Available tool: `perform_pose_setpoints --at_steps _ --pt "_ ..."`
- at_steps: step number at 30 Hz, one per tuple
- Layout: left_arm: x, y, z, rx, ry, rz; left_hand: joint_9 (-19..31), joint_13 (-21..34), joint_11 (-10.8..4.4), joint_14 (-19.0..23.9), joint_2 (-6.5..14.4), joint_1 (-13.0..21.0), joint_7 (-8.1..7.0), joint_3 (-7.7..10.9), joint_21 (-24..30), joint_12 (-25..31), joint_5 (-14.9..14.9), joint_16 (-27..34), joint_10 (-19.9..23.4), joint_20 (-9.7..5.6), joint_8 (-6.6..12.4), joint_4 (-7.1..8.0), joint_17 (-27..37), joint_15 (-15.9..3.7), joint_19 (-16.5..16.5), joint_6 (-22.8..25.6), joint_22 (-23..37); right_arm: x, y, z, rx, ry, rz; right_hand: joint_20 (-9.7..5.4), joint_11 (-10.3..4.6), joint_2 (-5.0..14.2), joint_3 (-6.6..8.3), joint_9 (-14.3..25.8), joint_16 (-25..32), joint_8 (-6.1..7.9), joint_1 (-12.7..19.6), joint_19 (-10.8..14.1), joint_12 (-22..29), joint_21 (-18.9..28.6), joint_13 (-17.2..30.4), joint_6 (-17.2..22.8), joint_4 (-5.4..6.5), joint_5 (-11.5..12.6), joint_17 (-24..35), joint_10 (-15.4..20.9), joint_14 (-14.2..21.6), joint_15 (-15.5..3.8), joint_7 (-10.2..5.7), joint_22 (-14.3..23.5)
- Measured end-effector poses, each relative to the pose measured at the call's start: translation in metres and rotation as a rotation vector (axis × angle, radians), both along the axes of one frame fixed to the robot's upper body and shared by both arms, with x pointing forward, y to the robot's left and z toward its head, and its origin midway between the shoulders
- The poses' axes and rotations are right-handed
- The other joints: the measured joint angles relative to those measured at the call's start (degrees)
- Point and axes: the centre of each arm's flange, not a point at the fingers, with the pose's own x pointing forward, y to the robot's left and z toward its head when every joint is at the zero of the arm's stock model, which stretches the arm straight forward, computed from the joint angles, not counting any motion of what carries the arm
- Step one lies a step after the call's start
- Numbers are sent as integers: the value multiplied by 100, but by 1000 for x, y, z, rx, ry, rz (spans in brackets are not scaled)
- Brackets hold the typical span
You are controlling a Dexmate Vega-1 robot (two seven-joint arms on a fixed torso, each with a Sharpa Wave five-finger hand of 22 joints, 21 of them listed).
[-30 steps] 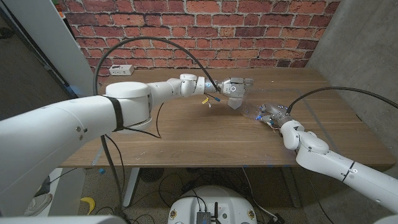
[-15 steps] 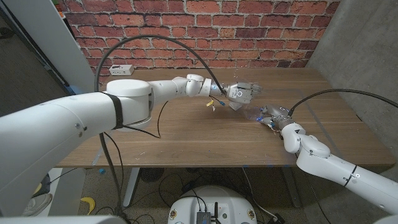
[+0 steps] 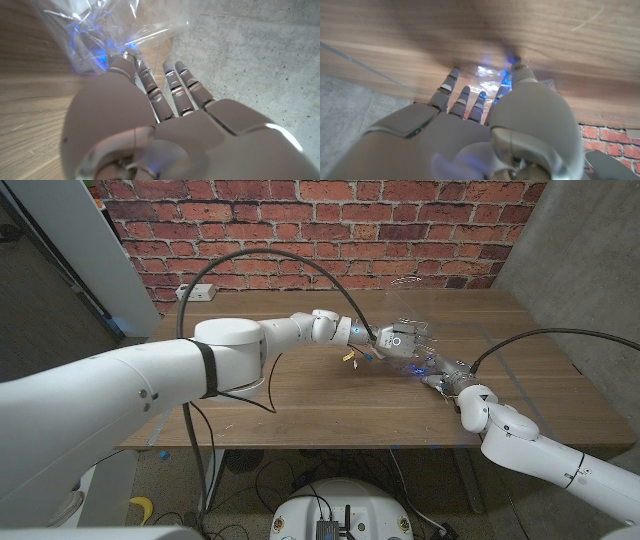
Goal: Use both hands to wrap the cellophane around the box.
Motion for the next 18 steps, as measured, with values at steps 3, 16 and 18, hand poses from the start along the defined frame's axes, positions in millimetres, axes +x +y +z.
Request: perform_pose_setpoints --at_steps 3,16,18 --pt "0 -3 -4 1 11 9 0 0 -14 9 0 0 0 0 0 0 0 0 14 0 6 0 0 -9 0 0 0 -1 -5 -2 21 55 -37 100 177 -159 -163 -4 -39 0 -313 -217 0 -23 0 -1298 69 121 2 -686 -355 131 138 -8" --pt "0 -14 -23 3 68 37 27 20 8 40 23 23 0 -48 0 0 0 0 35 0 6 0 1 22 0 0 0 -9 -43 6 137 273 -226 -507 648 -690 -993 -8 -83 84 -1259 -1001 31 -210 53 -3355 409 266 81 -1333 -1457 486 262 -24" --pt "0 -15 -25 3 75 42 27 26 8 40 23 23 0 -48 0 0 0 0 35 0 6 0 1 22 0 0 0 -15 -53 5 173 318 -265 -450 763 -330 -851 -8 -3 175 -1120 -1058 121 -206 53 -3375 398 335 78 -1337 -1518 549 330 -23"
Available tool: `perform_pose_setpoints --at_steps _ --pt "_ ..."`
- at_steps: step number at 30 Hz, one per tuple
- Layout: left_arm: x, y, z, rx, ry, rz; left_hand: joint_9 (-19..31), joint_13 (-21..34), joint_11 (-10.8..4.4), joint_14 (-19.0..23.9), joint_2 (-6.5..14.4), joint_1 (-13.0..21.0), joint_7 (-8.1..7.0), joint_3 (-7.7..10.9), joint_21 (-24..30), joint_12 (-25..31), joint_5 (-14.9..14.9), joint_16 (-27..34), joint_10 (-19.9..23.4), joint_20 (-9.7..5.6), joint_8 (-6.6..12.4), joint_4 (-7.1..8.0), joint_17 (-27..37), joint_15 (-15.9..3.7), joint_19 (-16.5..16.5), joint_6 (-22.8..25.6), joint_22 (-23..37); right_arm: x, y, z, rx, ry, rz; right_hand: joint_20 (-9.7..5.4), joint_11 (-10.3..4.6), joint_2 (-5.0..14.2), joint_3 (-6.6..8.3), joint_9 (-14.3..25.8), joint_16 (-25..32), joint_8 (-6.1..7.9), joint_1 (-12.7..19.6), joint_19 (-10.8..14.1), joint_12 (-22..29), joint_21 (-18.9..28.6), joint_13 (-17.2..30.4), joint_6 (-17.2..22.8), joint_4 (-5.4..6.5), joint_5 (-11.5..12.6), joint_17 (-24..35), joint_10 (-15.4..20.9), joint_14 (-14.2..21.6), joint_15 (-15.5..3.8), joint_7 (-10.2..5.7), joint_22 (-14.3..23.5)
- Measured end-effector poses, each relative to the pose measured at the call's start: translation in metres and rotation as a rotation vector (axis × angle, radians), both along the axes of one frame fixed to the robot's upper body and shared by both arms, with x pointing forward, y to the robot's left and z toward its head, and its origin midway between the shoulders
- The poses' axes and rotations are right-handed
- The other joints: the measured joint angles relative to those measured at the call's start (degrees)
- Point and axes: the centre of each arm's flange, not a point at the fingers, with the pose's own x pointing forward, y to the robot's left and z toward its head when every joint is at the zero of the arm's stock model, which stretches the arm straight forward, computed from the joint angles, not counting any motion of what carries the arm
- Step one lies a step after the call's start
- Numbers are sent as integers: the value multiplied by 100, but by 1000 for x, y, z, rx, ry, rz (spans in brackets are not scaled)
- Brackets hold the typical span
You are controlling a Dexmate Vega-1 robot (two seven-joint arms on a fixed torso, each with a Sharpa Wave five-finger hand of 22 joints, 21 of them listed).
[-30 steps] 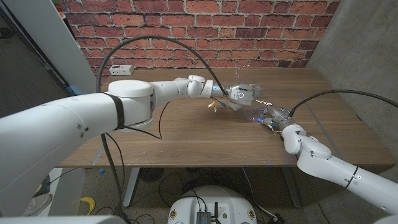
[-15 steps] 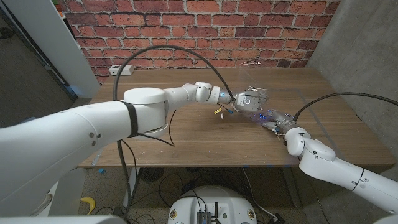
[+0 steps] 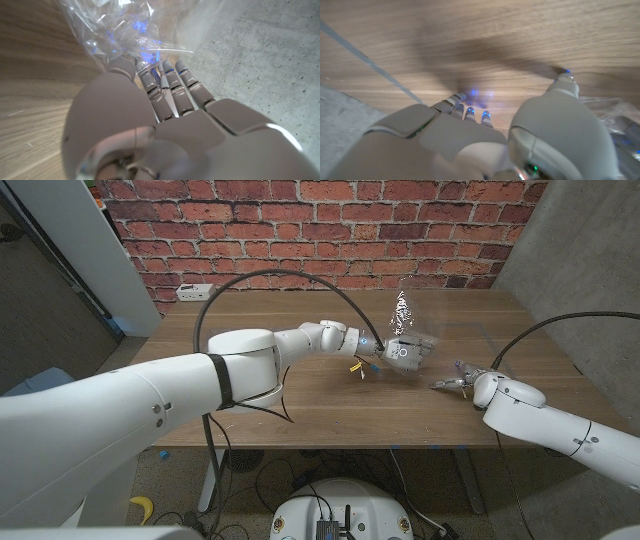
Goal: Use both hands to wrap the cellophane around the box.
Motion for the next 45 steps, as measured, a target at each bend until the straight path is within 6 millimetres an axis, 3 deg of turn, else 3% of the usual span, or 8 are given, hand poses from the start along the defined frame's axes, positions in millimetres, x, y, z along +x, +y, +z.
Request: perform_pose_setpoints --at_steps 3,5,7,10,15,22,31,45 --pt "0 -1 -2 -4 9 9 0 0 0 32 0 0 0 0 0 0 0 0 0 0 40 0 0 -32 0 0 0 -9 -8 4 28 3 -27 90 -41 437 398 -20 121 108 512 -88 111 263 -14 401 -87 -124 -58 16 119 98 -62 12" --pt "1 -1 -3 -7 15 19 0 0 0 31 0 0 0 -18 0 0 0 0 0 0 39 18 0 -31 0 0 0 -13 -12 4 36 0 -44 529 -241 550 622 -25 230 140 990 -307 174 392 -16 782 123 -422 -66 2 398 -93 -191 73" --pt "1 -2 -4 -13 23 24 10 0 0 31 0 0 0 -24 0 0 0 0 0 0 39 24 0 -31 0 0 0 -20 -15 3 38 -14 -61 653 -411 885 811 -26 342 206 1488 -3 242 416 -40 1152 288 -641 -66 160 634 -329 -236 0" --pt "2 -3 -4 -23 34 35 27 0 0 31 0 0 0 -24 0 0 0 0 0 0 39 24 0 -31 0 0 0 -29 -20 6 18 -71 -90 513 -581 1083 1848 -26 512 310 1746 609 373 553 -55 1749 -448 -893 -66 731 1092 -521 -313 -2" --pt "2 -5 -7 -36 56 48 28 0 0 31 0 0 0 -28 0 0 0 0 0 0 61 19 0 -31 0 0 0 -39 -27 13 -42 -226 -109 137 -987 950 2354 -25 822 598 1792 1433 659 710 -69 3285 -657 -1038 -119 2093 2141 -578 -729 15" --pt "2 -7 -9 -51 78 65 27 -1 0 31 0 0 0 -71 0 0 0 -38 -1 0 61 23 0 -30 0 0 0 -52 -31 30 -139 -470 -92 -34 -1080 827 2355 -51 965 641 1593 1698 691 766 -69 3844 -510 -1093 -49 2511 2521 -599 -812 21" --pt "-1 -12 -11 -74 126 60 27 -1 -1 31 30 30 0 -71 0 -23 0 -38 -1 0 82 23 1 -30 0 0 -1 -57 -13 72 -158 -760 69 -66 -1121 971 2557 -50 994 641 1740 1730 658 766 -96 4324 -626 -1069 -23 2765 2578 -590 -860 20" --pt "-6 -14 -15 -102 221 42 53 -2 21 30 30 30 -10 -111 0 -45 0 -38 -23 -32 104 31 1 -30 32 -55 -1 -57 9 110 -112 -850 311 -219 -1115 905 2792 -50 1179 740 1930 1945 858 815 -96 5281 -754 -1069 -94 3769 3395 -610 -481 48"
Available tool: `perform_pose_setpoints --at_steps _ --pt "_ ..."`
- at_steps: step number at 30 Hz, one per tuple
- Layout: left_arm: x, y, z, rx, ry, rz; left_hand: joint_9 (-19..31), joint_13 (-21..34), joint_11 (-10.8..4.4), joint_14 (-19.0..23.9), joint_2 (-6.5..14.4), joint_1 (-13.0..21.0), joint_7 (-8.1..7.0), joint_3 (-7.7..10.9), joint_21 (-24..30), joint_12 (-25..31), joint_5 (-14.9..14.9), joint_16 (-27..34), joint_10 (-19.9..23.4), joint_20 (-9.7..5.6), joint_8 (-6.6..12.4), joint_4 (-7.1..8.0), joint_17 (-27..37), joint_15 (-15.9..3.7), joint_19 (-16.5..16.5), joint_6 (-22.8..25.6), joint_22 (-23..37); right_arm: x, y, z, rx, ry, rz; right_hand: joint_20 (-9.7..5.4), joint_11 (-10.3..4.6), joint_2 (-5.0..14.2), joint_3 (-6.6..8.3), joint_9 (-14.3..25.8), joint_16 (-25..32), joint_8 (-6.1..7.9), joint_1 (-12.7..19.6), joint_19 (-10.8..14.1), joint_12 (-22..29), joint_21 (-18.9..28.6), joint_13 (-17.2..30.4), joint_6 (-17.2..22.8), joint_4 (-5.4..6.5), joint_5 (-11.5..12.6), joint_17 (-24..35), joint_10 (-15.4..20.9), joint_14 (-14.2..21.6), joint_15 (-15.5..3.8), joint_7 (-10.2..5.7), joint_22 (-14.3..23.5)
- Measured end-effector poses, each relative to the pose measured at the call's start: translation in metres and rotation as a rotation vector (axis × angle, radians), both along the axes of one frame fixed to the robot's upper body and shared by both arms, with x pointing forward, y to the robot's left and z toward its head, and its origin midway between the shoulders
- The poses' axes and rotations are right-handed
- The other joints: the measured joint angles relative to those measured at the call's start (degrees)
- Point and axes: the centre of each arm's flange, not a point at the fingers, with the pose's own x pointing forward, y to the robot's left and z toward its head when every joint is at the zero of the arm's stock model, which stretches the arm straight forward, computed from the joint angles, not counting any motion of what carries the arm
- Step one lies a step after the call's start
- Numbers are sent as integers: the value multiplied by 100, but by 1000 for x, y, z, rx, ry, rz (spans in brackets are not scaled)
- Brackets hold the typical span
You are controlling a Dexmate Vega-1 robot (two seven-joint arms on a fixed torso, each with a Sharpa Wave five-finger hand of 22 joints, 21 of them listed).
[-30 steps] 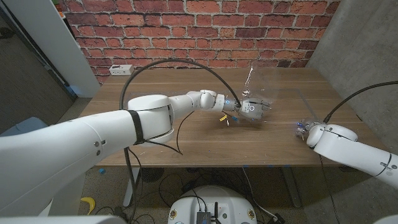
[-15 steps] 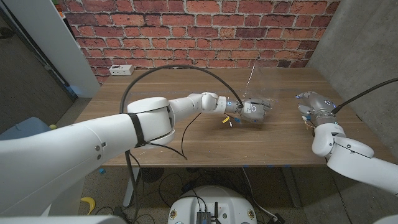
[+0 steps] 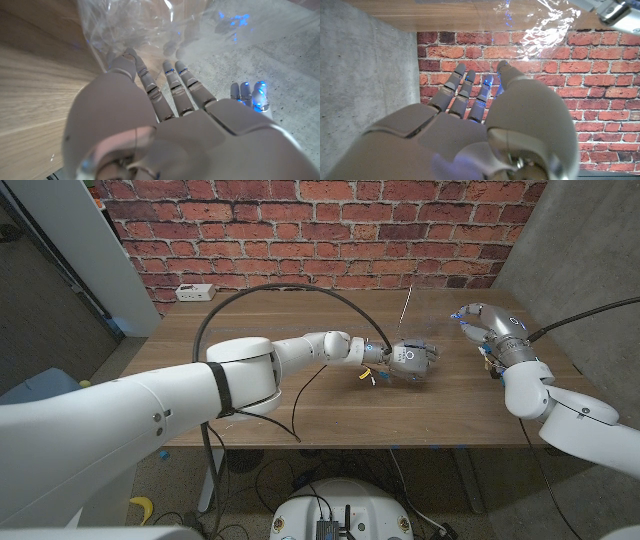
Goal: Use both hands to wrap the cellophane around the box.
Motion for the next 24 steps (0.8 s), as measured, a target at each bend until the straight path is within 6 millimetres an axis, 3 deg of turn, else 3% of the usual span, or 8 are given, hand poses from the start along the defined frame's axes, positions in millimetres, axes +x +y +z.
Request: perform_pose_setpoints --at_steps 4,10,16,19,21,24 --pt "-1 -1 0 -4 16 -4 0 0 0 0 0 0 17 -17 0 0 0 0 0 0 12 16 0 0 0 -17 0 1 4 11 -18 16 47 -29 -3 67 75 0 57 0 67 91 21 39 0 130 -23 0 17 177 153 -11 49 0" --pt "-3 -4 -1 -7 32 -4 -1 0 -32 0 0 0 19 -16 0 -45 0 0 -32 0 22 16 0 0 0 -19 0 5 15 27 -59 83 129 -62 -46 128 309 0 128 -7 403 124 21 40 0 271 -84 0 70 381 376 -29 66 27" --pt "-3 -7 0 -13 41 10 -1 -1 -32 0 22 22 19 -16 0 -45 0 0 -32 1 30 16 0 0 0 -19 20 14 30 39 -115 191 191 -105 -78 92 521 1 101 -126 675 80 -17 74 1 301 -128 -21 61 430 426 -19 35 53" --pt "-3 -9 -1 -11 44 16 -1 -1 -32 0 22 22 19 -40 0 -45 0 0 -32 1 44 40 0 0 -1 -19 31 20 33 41 -132 242 199 -125 -81 68 539 1 57 -234 699 60 -90 114 16 171 -100 -55 58 344 359 -19 13 53" --pt "-3 -11 -1 -12 45 23 -1 -1 -32 0 22 22 -3 -51 0 -45 0 0 -32 1 44 28 0 0 -1 -41 31 25 35 44 -145 280 201 -120 -58 13 440 9 56 -297 645 59 -141 135 16 92 -1 -88 68 322 319 -21 14 77" --pt "-2 -12 -1 -14 46 31 -1 -1 -32 0 22 22 -12 -55 0 -45 0 0 -32 1 44 24 0 0 -1 -50 31 33 36 46 -160 334 203 23 -37 -25 318 16 -4 -347 441 -2 -184 135 16 41 155 -130 87 262 169 -14 36 80"
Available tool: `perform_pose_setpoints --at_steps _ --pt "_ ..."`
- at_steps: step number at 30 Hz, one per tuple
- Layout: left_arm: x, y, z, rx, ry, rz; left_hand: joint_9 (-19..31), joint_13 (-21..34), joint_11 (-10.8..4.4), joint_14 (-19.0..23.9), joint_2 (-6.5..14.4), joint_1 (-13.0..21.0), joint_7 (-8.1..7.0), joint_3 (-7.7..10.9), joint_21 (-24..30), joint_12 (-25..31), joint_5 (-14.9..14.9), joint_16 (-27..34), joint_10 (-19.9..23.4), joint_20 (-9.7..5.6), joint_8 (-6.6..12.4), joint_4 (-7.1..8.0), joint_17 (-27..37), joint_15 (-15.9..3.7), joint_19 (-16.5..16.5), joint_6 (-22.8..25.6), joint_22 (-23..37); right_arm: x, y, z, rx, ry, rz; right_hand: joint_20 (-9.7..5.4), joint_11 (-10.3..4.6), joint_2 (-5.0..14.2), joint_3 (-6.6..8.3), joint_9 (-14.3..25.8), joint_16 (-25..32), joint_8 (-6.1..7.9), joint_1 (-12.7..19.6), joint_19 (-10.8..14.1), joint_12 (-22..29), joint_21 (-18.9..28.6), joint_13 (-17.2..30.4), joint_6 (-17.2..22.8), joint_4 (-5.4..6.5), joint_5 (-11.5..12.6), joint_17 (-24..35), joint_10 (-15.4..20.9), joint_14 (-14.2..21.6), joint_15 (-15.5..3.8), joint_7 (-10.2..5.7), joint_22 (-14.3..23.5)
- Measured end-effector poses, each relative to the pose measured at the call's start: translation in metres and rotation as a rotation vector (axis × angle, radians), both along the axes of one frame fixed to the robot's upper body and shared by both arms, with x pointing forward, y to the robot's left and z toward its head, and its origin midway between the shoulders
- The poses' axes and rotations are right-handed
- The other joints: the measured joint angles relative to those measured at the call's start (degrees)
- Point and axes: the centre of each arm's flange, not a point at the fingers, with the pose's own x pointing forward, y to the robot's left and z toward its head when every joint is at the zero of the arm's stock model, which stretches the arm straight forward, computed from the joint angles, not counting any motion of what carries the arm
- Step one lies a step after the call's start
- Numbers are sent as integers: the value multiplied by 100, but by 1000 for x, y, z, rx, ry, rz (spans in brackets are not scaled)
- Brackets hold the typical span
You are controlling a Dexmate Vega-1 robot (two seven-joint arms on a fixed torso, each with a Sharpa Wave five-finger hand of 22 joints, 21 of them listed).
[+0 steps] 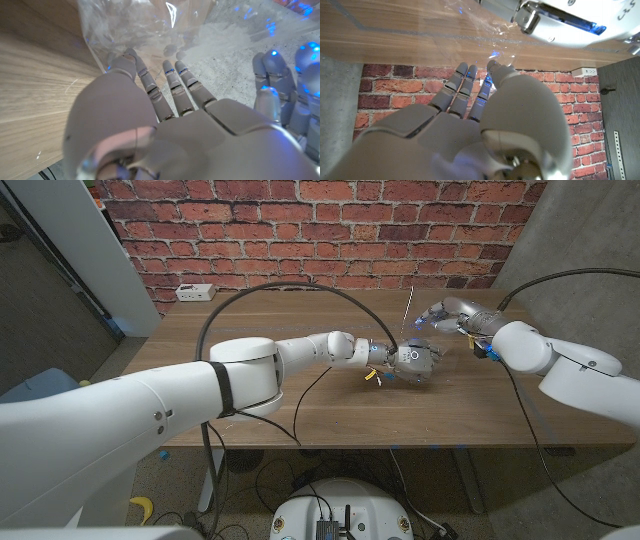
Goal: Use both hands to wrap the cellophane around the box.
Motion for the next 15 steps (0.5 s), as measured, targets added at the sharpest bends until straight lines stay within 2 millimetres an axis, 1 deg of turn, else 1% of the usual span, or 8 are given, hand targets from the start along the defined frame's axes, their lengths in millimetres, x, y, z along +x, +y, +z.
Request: perform_pose_setpoints --at_steps 3,5,6,7,8,11,13,15 --pt "1 -1 0 -2 0 10 0 0 0 0 0 0 0 0 0 0 0 0 0 0 0 0 0 0 0 0 0 6 0 -1 -18 47 -5 83 21 35 -73 0 -53 -69 -200 -84 -70 0 0 -61 143 0 10 -21 -145 6 9 -2" --pt "1 -2 1 -2 -1 15 0 0 14 0 0 0 0 0 0 0 0 0 -13 0 0 0 0 0 0 0 0 12 0 0 -29 74 -13 133 -11 51 -20 0 -135 -125 -209 -136 -102 -8 0 -83 178 9 -1 -52 -267 14 -14 -13" --pt "1 -3 1 -3 -1 19 0 0 29 0 0 0 0 0 0 0 0 0 -29 0 0 0 0 0 0 0 0 14 0 -1 -36 88 -19 140 -20 112 77 0 -173 -134 -148 -172 -132 -31 0 -92 146 44 -5 -61 -309 14 -22 -17" --pt "1 -3 1 -4 0 21 0 0 31 0 0 0 0 0 0 0 0 0 -31 0 0 0 0 0 0 0 0 17 0 -1 -42 100 -24 124 -42 197 224 0 -206 -172 -58 -256 -161 -47 0 -92 95 91 -1 -83 -366 16 -22 -17" --pt "1 -3 1 -4 0 23 0 0 31 0 0 0 0 0 0 0 0 0 -31 0 0 0 0 0 0 0 0 18 0 -1 -46 105 -27 98 -70 230 435 0 -250 -212 122 -378 -199 -59 5 -120 36 159 15 -105 -445 19 -51 -13" --pt "2 -4 1 -10 2 34 0 0 31 0 0 0 0 -34 0 0 0 0 -31 0 0 -13 0 0 0 0 -1 26 4 -1 -67 129 -38 65 -303 195 1143 0 -450 -322 831 -763 -322 -90 26 -120 -192 411 75 -135 -697 17 -200 54" --pt "2 -6 1 -11 3 40 0 -1 31 0 0 0 0 -48 0 0 0 0 -31 0 0 0 0 0 0 0 -1 32 3 -4 -103 163 -71 53 -389 158 1442 0 -589 -376 1154 -932 -399 -90 22 -174 -287 537 90 -218 -862 32 -314 95" --pt "3 -7 2 -14 5 46 0 26 31 0 0 0 0 -48 0 0 0 0 -31 0 41 0 0 0 0 1 -1 37 4 -4 -132 181 -90 38 -454 126 1618 -1 -728 -419 1380 -1070 -486 -67 12 -260 -331 616 90 -345 -1025 33 -397 129"
